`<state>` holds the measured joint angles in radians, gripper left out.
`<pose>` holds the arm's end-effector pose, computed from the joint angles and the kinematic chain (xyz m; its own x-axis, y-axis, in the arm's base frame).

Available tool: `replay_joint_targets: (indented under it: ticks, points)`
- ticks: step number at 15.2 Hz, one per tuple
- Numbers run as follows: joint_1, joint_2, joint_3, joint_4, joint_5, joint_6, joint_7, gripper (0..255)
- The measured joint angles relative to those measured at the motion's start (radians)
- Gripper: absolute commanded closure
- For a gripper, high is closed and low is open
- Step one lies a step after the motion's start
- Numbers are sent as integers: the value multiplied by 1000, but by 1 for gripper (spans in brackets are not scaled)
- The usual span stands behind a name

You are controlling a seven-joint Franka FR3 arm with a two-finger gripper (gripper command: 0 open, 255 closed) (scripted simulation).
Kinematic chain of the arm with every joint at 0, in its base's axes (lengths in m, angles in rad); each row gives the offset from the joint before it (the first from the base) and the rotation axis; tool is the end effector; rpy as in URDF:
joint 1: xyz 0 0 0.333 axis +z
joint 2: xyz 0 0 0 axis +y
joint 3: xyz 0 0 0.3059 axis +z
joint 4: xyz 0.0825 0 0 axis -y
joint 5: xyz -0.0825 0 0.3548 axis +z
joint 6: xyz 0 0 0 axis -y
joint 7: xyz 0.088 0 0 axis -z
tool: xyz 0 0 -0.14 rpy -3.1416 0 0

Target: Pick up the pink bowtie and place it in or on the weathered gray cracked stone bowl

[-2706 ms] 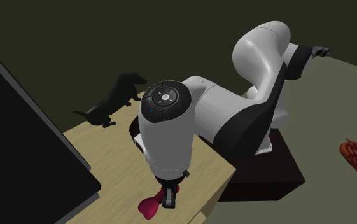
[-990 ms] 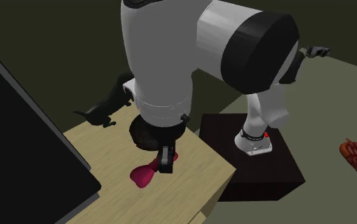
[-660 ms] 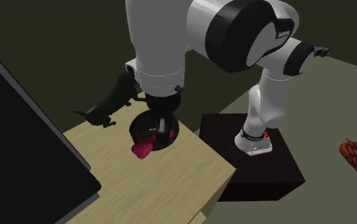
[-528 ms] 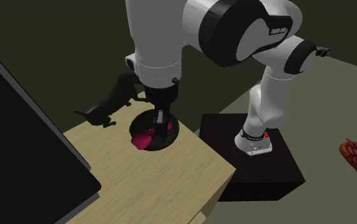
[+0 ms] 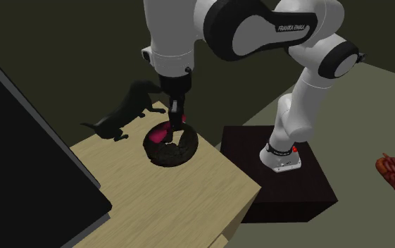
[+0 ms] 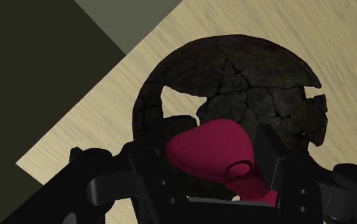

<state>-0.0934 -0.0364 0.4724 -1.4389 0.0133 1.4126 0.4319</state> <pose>0.4600 0.1907 0.6413 0.9987 -0.0510 0.0070 -0.0510 -0.9987 0.0006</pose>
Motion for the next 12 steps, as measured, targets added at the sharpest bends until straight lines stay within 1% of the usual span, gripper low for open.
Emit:
replay_joint_targets:
  ticks: [6, 12]
  points:
    - [-8, -47, -12, -133, 21, 91, -21, 255]
    - [-9, -73, -15, -235, 32, 169, -29, 255]
